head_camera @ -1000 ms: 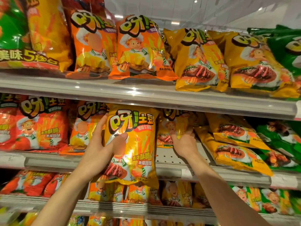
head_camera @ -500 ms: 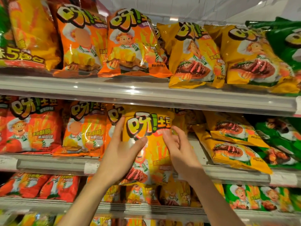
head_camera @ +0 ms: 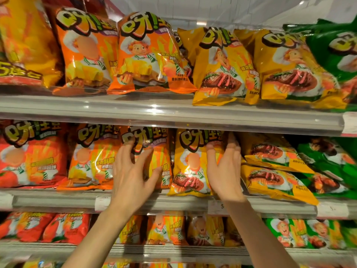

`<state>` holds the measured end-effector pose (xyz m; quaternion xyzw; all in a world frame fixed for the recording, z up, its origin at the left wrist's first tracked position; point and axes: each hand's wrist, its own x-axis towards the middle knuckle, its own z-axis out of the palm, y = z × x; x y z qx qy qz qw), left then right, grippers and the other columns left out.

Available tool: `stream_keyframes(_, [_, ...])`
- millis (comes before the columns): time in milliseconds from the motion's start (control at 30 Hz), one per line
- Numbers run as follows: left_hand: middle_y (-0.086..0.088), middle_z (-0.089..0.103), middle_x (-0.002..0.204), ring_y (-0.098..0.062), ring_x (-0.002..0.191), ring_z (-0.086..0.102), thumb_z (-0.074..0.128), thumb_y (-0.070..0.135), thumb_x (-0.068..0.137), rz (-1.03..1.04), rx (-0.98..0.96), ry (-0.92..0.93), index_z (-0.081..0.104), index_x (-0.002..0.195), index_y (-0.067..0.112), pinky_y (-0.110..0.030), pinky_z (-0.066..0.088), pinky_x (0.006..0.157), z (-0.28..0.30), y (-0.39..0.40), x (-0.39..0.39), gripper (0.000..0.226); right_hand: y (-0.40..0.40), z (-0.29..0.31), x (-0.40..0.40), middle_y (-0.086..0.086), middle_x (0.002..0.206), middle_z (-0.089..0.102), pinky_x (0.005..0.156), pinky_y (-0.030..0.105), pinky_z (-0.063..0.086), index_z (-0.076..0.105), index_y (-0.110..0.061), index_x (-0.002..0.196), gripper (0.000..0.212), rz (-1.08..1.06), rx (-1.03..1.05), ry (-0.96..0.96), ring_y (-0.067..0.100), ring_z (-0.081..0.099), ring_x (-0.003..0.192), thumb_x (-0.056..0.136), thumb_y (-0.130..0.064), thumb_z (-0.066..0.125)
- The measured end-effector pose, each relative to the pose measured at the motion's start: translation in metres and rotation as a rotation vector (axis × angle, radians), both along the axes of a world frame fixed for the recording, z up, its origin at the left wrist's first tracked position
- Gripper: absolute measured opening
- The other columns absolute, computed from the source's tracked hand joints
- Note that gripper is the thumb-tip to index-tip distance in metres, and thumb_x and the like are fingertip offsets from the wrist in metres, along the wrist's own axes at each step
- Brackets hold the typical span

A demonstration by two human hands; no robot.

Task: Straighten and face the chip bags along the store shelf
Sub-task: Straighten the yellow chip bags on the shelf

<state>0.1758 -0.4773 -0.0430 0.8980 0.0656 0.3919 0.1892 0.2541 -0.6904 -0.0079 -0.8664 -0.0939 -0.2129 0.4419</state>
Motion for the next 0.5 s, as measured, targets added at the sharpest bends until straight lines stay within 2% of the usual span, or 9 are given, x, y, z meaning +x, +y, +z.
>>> stream_keyframes(67, [-0.020,0.030,0.156,-0.039,0.147,0.023,0.052,0.058,0.089,-0.010,0.050,0.020,0.056,0.139,0.021,-0.059,0.030,0.114,-0.010,0.003,0.002,0.062,0.002,-0.005,-0.011,0.013,0.163,0.018,0.125,0.046,0.011,0.020,-0.013,0.156,0.078,0.034,-0.157,-0.110,0.026,0.010,0.152,0.098,-0.065,0.032])
stream_keyframes(133, [-0.020,0.026,0.160,-0.037,0.151,0.016,0.050,0.059,0.089,-0.001,0.064,0.031,0.050,0.144,0.024,-0.055,0.022,0.118,-0.014,0.002,0.003,0.065,0.010,-0.018,-0.021,0.006,0.167,0.009,0.126,0.048,0.007,0.015,-0.024,0.158,0.084,0.070,-0.329,-0.135,0.023,0.001,0.155,0.093,-0.075,0.028])
stream_keyframes(200, [-0.018,0.023,0.162,-0.034,0.153,0.012,0.049,0.060,0.089,0.008,0.071,0.036,0.046,0.146,0.026,-0.052,0.018,0.119,-0.015,0.001,0.004,0.067,0.015,-0.029,-0.020,0.007,0.168,0.008,0.125,0.051,0.010,0.015,-0.027,0.158,0.090,0.046,-0.429,-0.175,0.025,0.000,0.156,0.087,-0.080,0.029])
stream_keyframes(300, [-0.017,0.022,0.162,-0.034,0.153,0.011,0.051,0.059,0.088,0.004,0.067,0.042,0.046,0.146,0.026,-0.053,0.020,0.118,-0.015,0.002,0.004,0.067,0.012,-0.030,-0.006,0.011,0.159,0.026,0.120,0.056,0.022,0.032,-0.020,0.151,0.084,0.036,-0.422,-0.213,0.031,0.018,0.151,0.089,-0.077,0.038])
stream_keyframes(367, [-0.017,0.023,0.161,-0.035,0.152,0.012,0.051,0.059,0.088,0.001,0.073,0.040,0.046,0.145,0.026,-0.054,0.021,0.118,-0.015,0.003,0.004,0.066,0.010,-0.027,0.004,0.012,0.154,0.032,0.118,0.057,0.025,0.036,-0.017,0.146,0.080,0.014,-0.452,-0.227,0.034,0.023,0.147,0.091,-0.074,0.041])
stream_keyframes(500, [-0.017,0.023,0.161,-0.034,0.153,0.011,0.053,0.058,0.089,0.011,0.091,0.037,0.046,0.146,0.025,-0.052,0.019,0.118,-0.015,0.002,0.004,0.066,0.012,-0.042,0.000,0.011,0.164,0.019,0.123,0.054,0.016,0.020,-0.022,0.155,0.083,-0.039,-0.419,-0.170,0.030,0.008,0.154,0.092,-0.072,0.037])
